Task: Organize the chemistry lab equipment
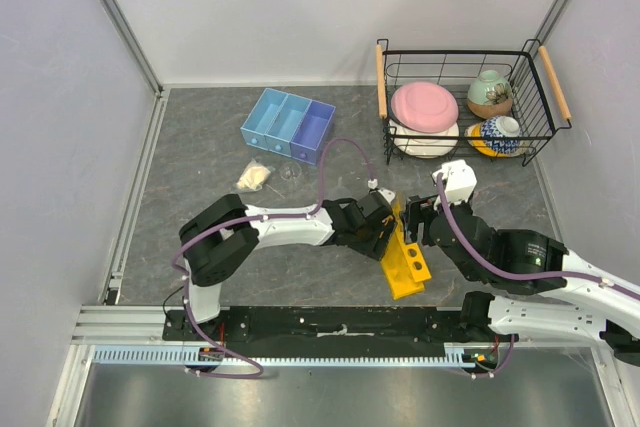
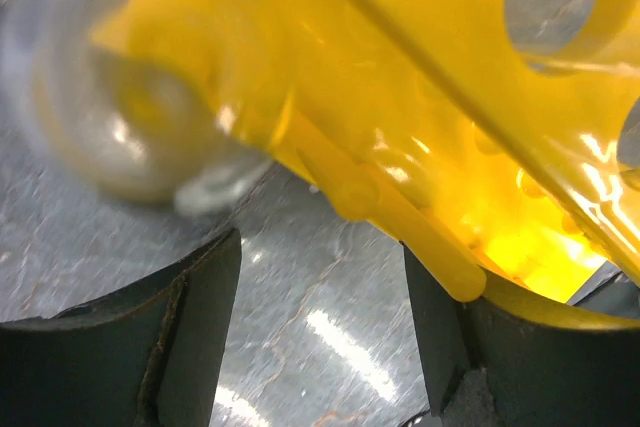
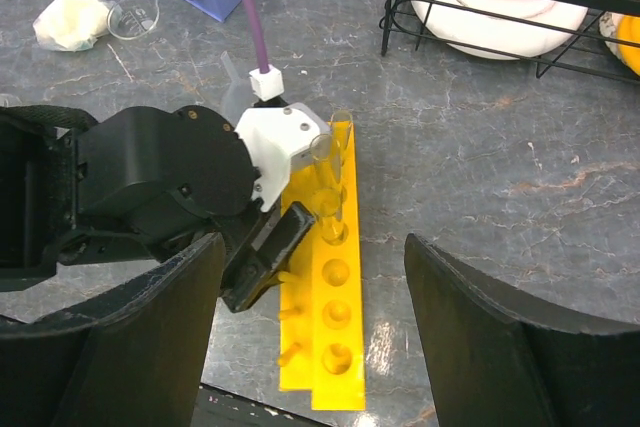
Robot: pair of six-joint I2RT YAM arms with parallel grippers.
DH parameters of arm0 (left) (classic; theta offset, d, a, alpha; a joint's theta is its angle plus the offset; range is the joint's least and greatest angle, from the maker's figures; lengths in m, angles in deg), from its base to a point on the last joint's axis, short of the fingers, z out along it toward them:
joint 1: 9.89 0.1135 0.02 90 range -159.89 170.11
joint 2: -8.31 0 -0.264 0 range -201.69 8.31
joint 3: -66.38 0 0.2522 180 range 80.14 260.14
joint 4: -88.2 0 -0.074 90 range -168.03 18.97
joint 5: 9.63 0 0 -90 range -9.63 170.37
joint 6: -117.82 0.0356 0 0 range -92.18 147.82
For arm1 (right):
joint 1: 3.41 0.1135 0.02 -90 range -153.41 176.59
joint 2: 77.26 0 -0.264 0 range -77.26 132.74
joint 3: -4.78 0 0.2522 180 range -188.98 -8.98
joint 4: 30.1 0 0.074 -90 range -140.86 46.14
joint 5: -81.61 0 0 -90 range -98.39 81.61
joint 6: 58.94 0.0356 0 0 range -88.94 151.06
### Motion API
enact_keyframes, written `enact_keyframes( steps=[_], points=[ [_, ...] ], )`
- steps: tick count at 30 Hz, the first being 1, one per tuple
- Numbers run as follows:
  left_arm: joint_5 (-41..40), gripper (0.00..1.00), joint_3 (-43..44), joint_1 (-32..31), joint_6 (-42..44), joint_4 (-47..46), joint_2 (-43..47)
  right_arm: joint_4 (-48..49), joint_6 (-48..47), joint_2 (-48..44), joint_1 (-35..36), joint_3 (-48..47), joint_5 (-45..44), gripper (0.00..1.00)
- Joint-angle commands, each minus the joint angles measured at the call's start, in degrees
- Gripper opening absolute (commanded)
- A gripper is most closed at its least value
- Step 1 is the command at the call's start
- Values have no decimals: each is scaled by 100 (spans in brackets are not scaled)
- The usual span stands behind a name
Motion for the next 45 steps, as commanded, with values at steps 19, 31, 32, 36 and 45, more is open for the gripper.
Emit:
enact_keyframes(
  steps=[19, 31, 32, 36, 45],
  points=[
    [592, 73, 3147, -79, 145, 342, -2507, -1072, 497, -419, 25, -624, -568, 80],
    [996, 73, 4861, -79, 145, 510, -3650, -1309, 603, -393, 33, -729, -709, 80],
    [1040, 73, 4958, -79, 127, 510, -3712, -1318, 603, -384, 34, -729, -718, 80],
    [1120, 73, 5397, -79, 101, 553, -3958, -1362, 638, -323, 34, -773, -727, 80],
    [997, 73, 4599, -79, 259, 825, -3168, -1380, 682, -165, 25, -905, -718, 80]
  ],
)
